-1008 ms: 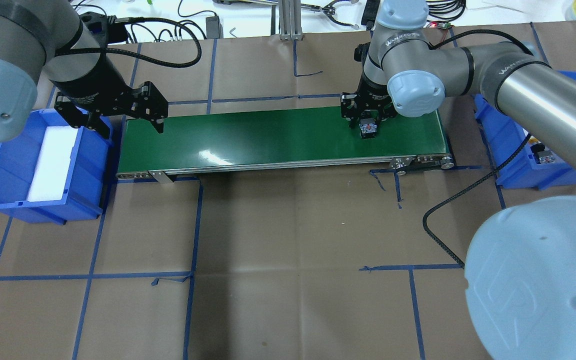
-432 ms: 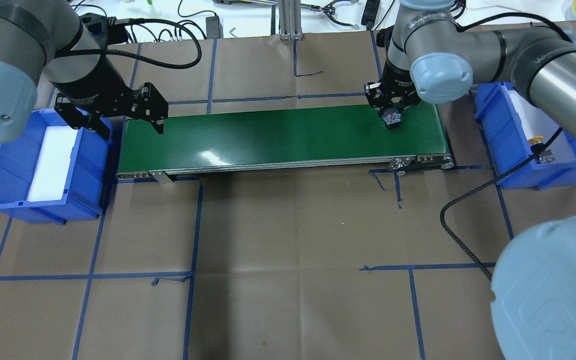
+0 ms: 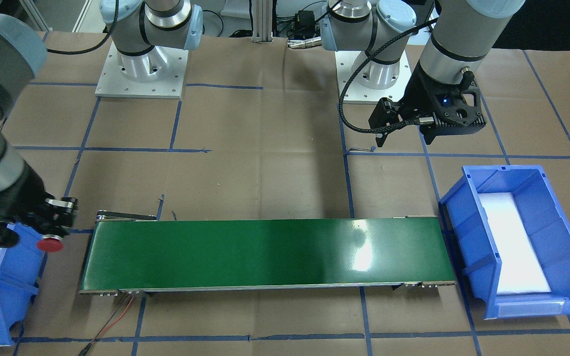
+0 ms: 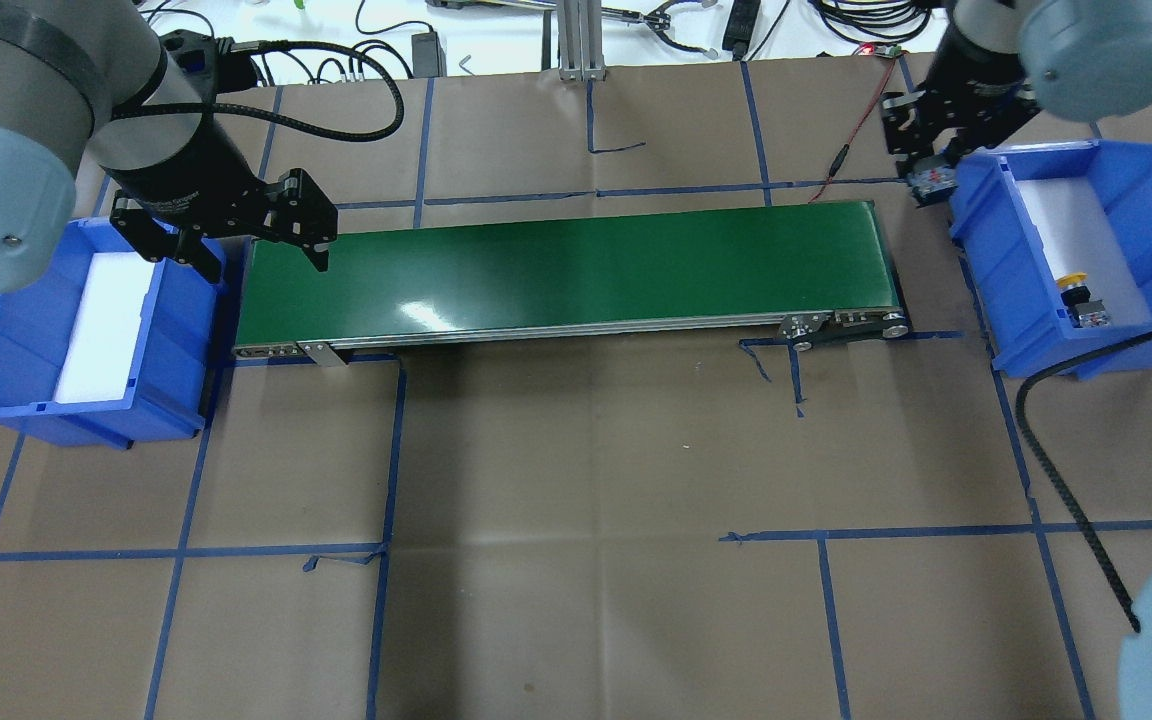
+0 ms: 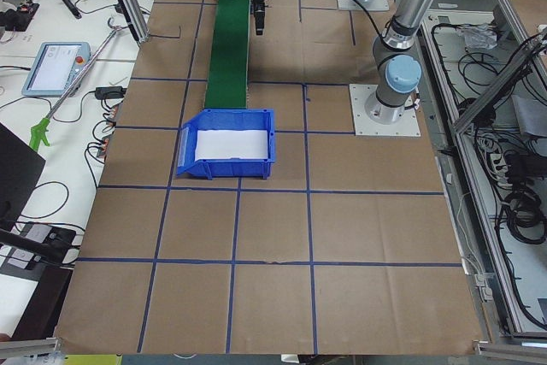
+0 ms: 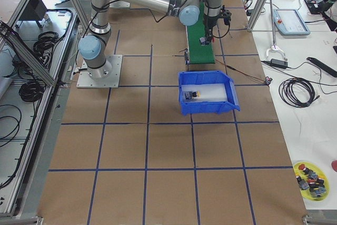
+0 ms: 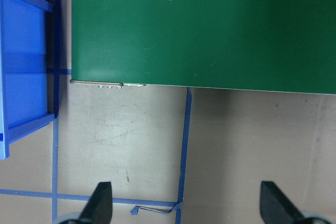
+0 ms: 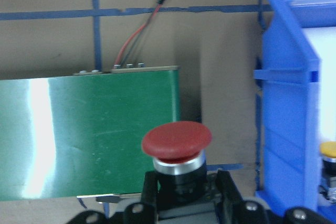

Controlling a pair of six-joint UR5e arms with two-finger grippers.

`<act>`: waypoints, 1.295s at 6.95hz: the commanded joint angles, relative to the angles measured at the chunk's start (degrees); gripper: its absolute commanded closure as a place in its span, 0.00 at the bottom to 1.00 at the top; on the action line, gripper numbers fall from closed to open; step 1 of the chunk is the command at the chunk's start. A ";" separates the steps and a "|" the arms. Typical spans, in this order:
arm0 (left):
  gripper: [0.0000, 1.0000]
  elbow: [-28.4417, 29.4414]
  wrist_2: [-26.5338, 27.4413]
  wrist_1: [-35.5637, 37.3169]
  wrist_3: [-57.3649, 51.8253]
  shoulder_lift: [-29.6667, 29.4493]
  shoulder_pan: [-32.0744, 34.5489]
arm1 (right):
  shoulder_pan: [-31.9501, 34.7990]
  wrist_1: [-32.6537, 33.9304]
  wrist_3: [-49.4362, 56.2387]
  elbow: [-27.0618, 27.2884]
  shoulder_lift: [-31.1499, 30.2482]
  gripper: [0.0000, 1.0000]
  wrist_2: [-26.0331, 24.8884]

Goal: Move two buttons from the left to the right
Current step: 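Lift the red button and carry it with the right gripper to the blue bin, then lower the red button onto the foam beside the yellow button and release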

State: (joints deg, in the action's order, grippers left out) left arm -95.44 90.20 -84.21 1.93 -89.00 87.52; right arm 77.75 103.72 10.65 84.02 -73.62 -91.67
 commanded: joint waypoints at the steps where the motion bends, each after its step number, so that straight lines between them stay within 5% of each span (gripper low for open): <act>1: 0.00 -0.27 0.06 0.01 0.00 0.14 0.02 | -12.21 -1.60 12.59 -1.92 -0.30 0.92 0.61; 9: 0.00 -0.36 0.06 0.01 0.00 0.14 0.02 | -15.96 9.13 18.79 -4.74 14.46 0.93 3.69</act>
State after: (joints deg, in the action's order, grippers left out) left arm -95.81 90.21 -84.20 1.93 -88.85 87.54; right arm 61.74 112.24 29.61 80.13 -60.67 -88.30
